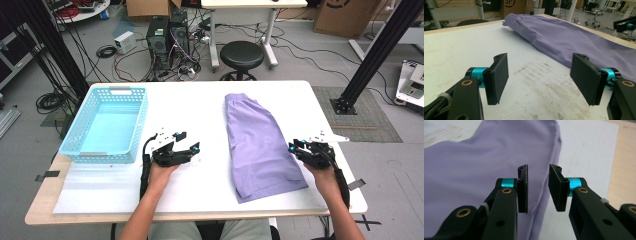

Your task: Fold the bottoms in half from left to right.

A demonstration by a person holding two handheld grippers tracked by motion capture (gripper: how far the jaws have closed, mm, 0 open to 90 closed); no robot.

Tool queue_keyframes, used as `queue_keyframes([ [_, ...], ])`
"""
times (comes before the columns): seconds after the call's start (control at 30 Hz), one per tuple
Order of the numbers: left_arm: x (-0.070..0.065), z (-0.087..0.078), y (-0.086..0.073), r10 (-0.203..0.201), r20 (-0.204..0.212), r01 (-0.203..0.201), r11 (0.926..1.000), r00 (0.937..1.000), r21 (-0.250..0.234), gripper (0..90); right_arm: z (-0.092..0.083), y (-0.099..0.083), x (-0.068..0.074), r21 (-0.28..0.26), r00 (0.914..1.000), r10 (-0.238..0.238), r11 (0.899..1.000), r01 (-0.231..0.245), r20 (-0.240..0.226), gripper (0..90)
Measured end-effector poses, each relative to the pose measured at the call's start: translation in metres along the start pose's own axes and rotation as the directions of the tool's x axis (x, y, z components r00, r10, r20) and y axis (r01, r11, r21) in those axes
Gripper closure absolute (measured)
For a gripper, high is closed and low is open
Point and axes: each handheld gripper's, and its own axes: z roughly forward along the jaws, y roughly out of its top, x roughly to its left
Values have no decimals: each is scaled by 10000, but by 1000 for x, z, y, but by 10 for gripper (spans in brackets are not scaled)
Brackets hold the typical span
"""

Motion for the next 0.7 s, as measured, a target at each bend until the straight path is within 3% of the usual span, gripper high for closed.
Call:
queue_keyframes([
  [0.07,3,-3,-1,-214,-7,214,9997,9998,-82,287,-7,-8,5,85,9999,67,9999,-66,-129,729],
  [0.37,6,-13,-6,83,-120,-82,9999,9999,135,277,-35,-42,31,570,9955,-142,9982,196,-939,772],
  [0.6,-1,-24,-10,313,-66,-311,9991,9995,289,277,-36,-49,46,481,9915,-82,9987,146,-1300,791],
  [0.7,-2,-28,-11,389,-38,-388,9989,9992,256,276,-29,-51,51,814,9916,-202,9962,308,-1277,799],
])
